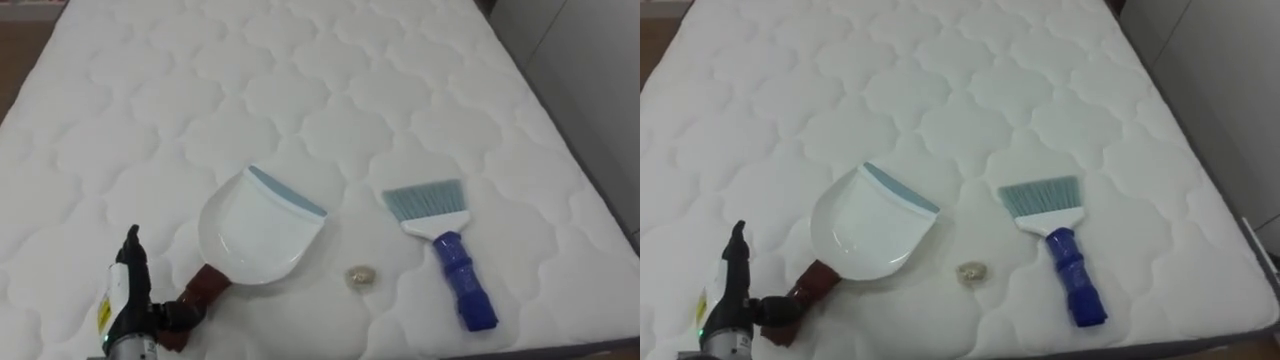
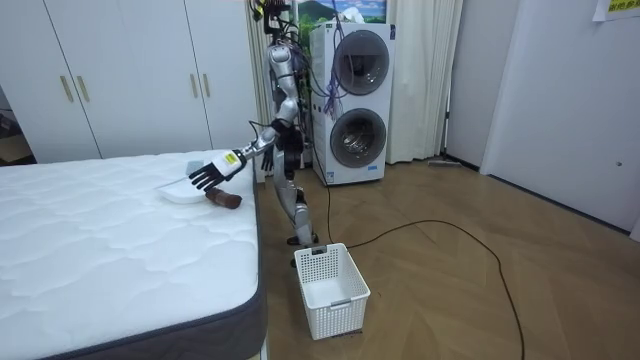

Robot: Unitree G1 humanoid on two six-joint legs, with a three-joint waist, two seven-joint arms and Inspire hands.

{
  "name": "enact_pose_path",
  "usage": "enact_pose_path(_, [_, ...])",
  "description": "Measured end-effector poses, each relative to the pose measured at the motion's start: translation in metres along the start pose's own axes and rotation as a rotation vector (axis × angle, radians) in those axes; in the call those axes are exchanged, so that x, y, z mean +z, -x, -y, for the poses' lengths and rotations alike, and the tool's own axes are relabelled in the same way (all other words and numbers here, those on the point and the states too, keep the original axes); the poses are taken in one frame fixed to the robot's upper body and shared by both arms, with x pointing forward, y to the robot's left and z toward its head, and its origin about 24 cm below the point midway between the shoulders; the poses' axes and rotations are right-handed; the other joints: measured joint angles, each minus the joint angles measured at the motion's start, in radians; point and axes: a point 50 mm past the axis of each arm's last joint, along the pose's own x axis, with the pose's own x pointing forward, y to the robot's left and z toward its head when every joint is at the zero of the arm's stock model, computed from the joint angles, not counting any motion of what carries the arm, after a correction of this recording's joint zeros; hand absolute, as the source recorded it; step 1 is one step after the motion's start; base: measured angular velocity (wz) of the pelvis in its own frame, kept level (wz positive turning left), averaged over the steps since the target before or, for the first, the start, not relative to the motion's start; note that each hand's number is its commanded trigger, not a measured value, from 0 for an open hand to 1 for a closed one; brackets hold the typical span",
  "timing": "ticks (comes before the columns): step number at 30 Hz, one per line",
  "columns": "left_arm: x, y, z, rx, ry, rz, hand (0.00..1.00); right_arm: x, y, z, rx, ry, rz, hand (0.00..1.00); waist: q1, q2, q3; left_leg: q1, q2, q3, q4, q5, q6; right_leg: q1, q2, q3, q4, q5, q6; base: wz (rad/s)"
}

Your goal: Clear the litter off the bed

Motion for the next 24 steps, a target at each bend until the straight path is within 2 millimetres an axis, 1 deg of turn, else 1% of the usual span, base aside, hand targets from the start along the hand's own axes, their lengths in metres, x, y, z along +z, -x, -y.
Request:
enact_pose_path(2, [0.002,-0.002,0.001,-0.007,0.001,0.003,0.00,-0.001,0.000,0.001,-0.003,-0.004,-0.005,0.00,0.000,0.003,-0.0004,-0.017,0.000,0.001,0.003,0.000,0.000,-0.017,-0.001,-0.001,0.001,0.000,0.000,0.00])
enact_pose_path(3, [0.003,-0.004,0.001,-0.016,0.000,0.006,0.00,0.000,0.000,0.002,-0.005,0.000,-0.003,0.00,-0.003,0.006,-0.0023,-0.031,0.000,0.000,0.007,0.001,0.000,-0.027,-0.001,-0.001,0.003,0.000,0.000,0.03])
enact_pose_path(4, [0.004,-0.006,0.002,-0.023,-0.003,0.006,0.00,0.001,0.000,0.003,-0.006,0.002,0.001,0.00,-0.006,0.009,-0.0006,-0.044,0.000,-0.003,0.016,0.001,0.000,-0.034,-0.002,-0.005,0.004,0.000,0.000,0.05])
enact_pose_path(6, [0.006,-0.008,0.002,-0.030,-0.006,0.007,0.00,0.006,-0.001,0.004,-0.009,0.005,0.011,0.00,-0.018,0.012,-0.0014,-0.064,0.000,-0.005,0.023,0.001,0.000,-0.052,-0.003,-0.010,0.011,0.000,0.000,0.07])
enact_pose_path(9, [0.007,-0.013,0.005,-0.055,-0.012,0.002,0.00,0.009,-0.003,0.004,-0.003,0.007,0.015,0.00,-0.021,0.015,0.0001,-0.082,0.001,-0.006,0.031,0.002,0.000,-0.068,-0.004,-0.014,0.017,0.000,0.000,0.03])
enact_pose_path(13, [0.007,-0.014,0.006,-0.076,-0.016,-0.004,0.00,0.010,-0.003,0.004,-0.001,0.005,0.013,0.00,-0.022,0.016,0.0007,-0.088,0.001,-0.005,0.031,0.002,0.000,-0.076,-0.004,-0.013,0.018,0.000,0.000,0.00])
enact_pose_path(17, [0.011,-0.019,0.006,-0.075,-0.016,-0.001,0.00,0.013,-0.004,0.004,-0.006,0.007,0.020,0.00,-0.021,0.020,0.0035,-0.110,0.001,-0.006,0.035,0.002,0.001,-0.095,-0.006,-0.018,0.020,0.000,0.000,0.00])
enact_pose_path(22, [0.010,-0.024,0.010,-0.101,-0.045,-0.025,0.00,0.019,-0.005,0.005,-0.012,0.018,0.034,0.00,-0.022,0.026,0.0055,-0.146,0.002,-0.006,0.039,0.006,0.001,-0.138,-0.007,-0.021,0.034,0.000,-0.002,0.00])
enact_pose_path(24, [0.006,-0.025,0.014,-0.123,-0.068,-0.054,0.00,0.021,-0.005,0.005,-0.020,0.027,0.036,0.00,-0.022,0.027,0.0066,-0.156,0.001,-0.005,0.037,0.007,0.001,-0.150,-0.007,-0.021,0.034,0.000,-0.002,0.00])
